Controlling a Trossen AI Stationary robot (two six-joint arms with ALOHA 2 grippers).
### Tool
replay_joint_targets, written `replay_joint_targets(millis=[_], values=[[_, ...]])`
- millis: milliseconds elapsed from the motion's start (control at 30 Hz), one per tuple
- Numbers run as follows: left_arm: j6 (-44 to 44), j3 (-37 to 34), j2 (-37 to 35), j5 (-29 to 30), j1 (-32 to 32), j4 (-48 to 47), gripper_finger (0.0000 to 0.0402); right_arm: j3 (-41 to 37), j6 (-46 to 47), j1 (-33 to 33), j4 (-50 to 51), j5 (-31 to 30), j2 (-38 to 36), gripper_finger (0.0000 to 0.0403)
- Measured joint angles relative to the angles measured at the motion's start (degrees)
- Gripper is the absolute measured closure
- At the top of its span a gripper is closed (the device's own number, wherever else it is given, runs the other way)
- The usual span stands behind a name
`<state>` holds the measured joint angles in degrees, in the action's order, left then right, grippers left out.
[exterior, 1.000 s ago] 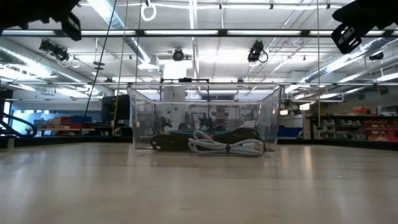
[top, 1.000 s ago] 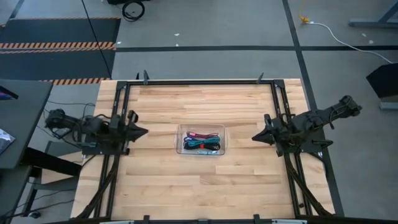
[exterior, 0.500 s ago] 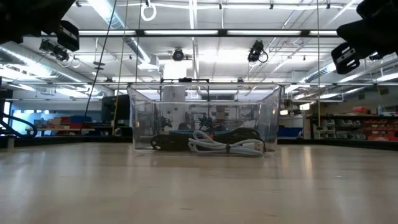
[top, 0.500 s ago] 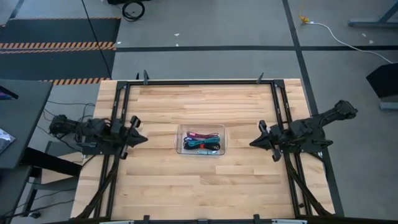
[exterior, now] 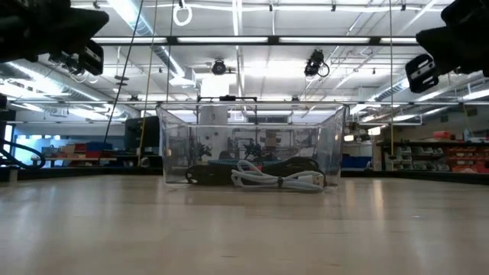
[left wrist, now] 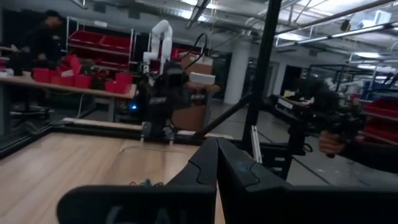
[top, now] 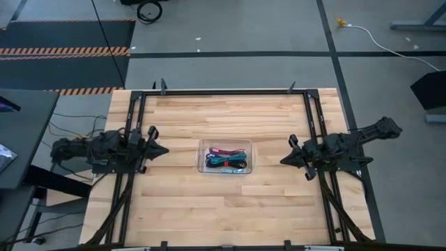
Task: Pick and place USB-C Cables
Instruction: Return to Home Position
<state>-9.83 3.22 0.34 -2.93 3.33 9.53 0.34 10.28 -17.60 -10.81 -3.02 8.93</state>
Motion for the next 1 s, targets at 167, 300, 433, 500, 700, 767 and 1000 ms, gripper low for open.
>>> replay_joint_targets(millis=[167,300,433,500,700,767,1000], values=[[0.99,0.0,0.0,-1.61,-3.02,-0.31,0.0396,0.0,-3.94,2.96,-5.56,3.09,0.0,0.0396],[-0.1,0.0,0.02,-4.78,-6.68,-0.89,0.0399,0.0,-3.6,7.24,-6.13,7.35,0.02,0.0397],[-2.96,0.0,0.02,-8.66,-9.58,-1.35,0.0398,0.0,-1.04,11.24,-3.88,11.48,0.07,0.04],[-3.39,0.0,0.02,-9.34,-10.16,-1.37,0.0398,0.02,-0.34,12.45,-3.82,12.12,0.07,0.04],[-2.96,0.0,0.02,-5.95,-10.29,-5.16,0.0398,0.02,1.21,13.39,0.83,9.35,0.32,0.04],[-2.66,0.0,0.02,-2.99,-10.29,-7.94,0.0398,0.02,1.55,13.39,3.91,7.44,0.77,0.04],[-0.47,-2.71,0.2,-4.07,-10.24,-3.15,0.0398,0.02,-1.05,13.39,0.54,8.51,1.92,0.0401]])
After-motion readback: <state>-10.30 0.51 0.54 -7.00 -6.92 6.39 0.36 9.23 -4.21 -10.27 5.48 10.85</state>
